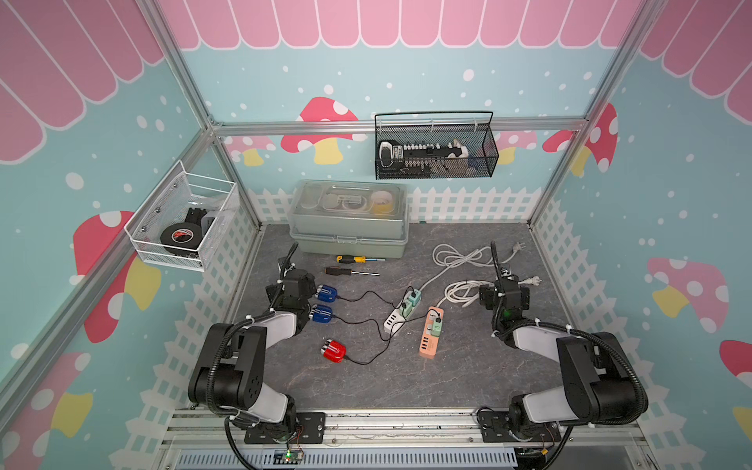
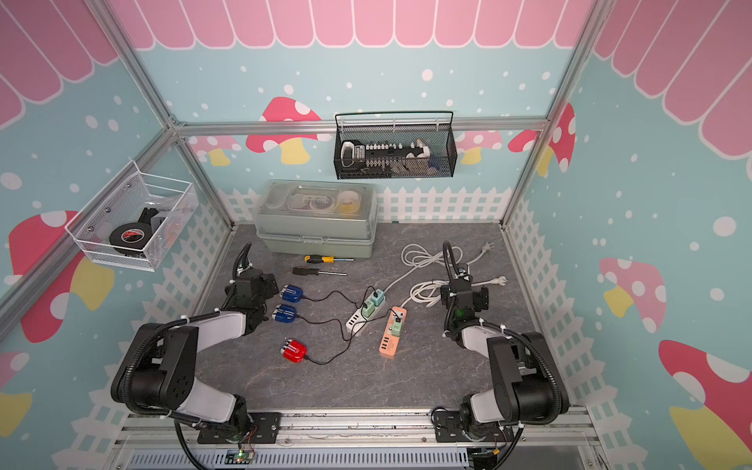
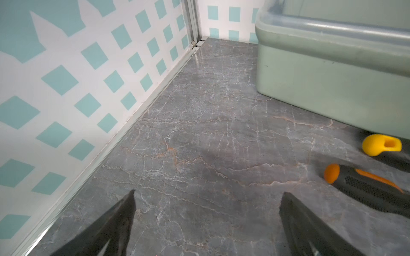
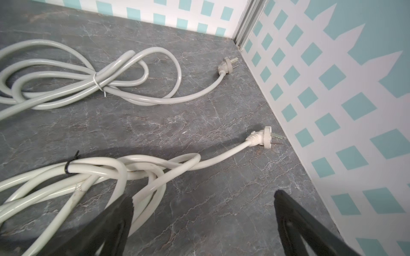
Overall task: Charge the electric shaver
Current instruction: Reset both arms
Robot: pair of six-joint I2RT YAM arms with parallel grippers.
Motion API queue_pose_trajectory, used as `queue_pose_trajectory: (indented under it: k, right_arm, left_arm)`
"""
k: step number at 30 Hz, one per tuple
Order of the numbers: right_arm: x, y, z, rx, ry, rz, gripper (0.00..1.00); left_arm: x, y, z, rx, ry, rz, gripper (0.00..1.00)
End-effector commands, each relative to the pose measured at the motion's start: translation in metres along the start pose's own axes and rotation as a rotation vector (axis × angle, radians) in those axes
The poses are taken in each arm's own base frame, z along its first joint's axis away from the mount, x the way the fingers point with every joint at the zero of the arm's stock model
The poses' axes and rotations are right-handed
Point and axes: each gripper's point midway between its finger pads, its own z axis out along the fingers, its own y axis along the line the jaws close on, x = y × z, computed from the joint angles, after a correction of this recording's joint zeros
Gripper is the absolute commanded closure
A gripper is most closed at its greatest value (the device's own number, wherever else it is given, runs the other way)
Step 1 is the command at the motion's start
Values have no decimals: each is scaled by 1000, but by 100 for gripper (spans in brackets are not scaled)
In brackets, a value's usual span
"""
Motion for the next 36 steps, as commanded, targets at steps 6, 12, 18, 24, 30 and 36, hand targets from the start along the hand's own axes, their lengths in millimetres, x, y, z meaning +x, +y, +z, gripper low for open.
queue_pose_trajectory:
  k: [6,12,18,24,30,36]
  right_arm:
    - [-7,-2,-5,-67,-196,62,1]
    - [-6,-12,3,-15,-160,100,1]
    - [-7,-13,3,-6,-157,94,1]
    - [-8,-1,4,-66,-154,58,1]
    - [-9,3,6,-89,-148,44,1]
    - [-9,4,5,-93,-154,45,1]
  left_arm:
    - [-22,-13,-18,124,-269,-46,1]
    - [-21,-11,-15,141,-230,-66,1]
    - [-18,-11,-15,147,-206,-64,1]
    - [-21,-11,-17,143,-236,-60,1]
    - [-19,-12,-17,146,-223,-61,1]
    - [-20,-12,-17,145,-231,-62,1]
